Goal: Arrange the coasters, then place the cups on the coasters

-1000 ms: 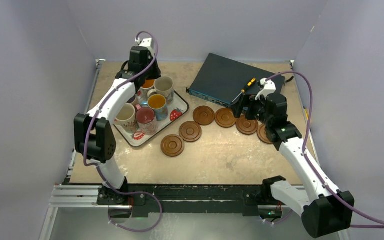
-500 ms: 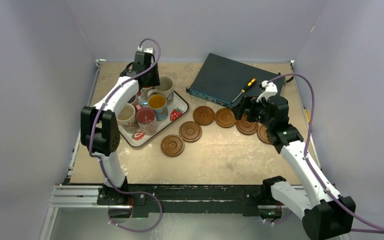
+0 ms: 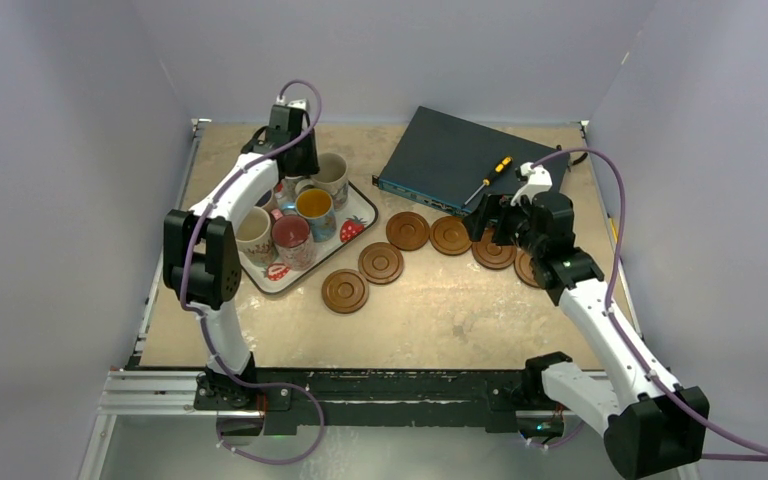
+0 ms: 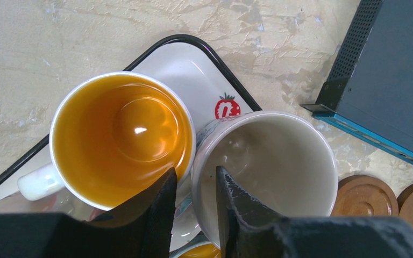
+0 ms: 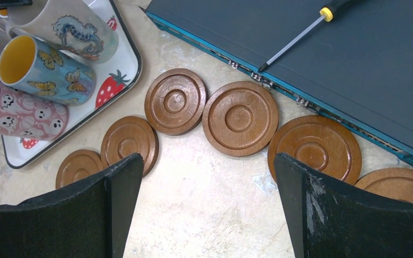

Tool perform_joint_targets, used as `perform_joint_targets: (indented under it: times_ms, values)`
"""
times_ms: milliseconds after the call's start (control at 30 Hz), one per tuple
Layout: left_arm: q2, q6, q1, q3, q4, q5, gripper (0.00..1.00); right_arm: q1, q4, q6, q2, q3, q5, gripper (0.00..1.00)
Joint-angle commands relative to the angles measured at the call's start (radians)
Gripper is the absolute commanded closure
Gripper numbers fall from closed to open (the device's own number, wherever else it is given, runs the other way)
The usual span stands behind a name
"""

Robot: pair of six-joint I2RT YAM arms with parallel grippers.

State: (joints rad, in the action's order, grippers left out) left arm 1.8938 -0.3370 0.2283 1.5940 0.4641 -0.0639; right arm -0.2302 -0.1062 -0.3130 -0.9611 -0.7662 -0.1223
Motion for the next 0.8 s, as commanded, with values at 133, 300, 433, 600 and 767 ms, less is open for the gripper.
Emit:
perform_joint_targets:
  times_ms: [133, 300, 433, 600, 767]
  values:
    - [-0.097, 0.019, 0.001, -0.045, -0.093, 0.02, 0.67, -0.004, 0.042, 0.0, -0.016, -0.003, -0.003, 0.06]
    - [-0.107, 0.023, 0.002, -0.048, -0.097, 0.038, 0.66, -0.004, 0.047, -0.002, -0.026, -0.01, -0.011, 0.06]
    - [-0.111, 0.046, 0.003, -0.055, -0.11, 0.053, 0.63, -0.004, 0.052, -0.007, -0.027, -0.009, -0.016, 0.06]
    - [-0.1, 0.047, 0.01, -0.048, -0.095, 0.059, 0.63, -0.005, 0.051, -0.008, -0.03, -0.009, -0.019, 0.06]
    - [-0.069, 0.05, 0.01, -0.024, -0.062, 0.059, 0.66, -0.004, 0.047, -0.007, -0.023, -0.003, -0.016, 0.06]
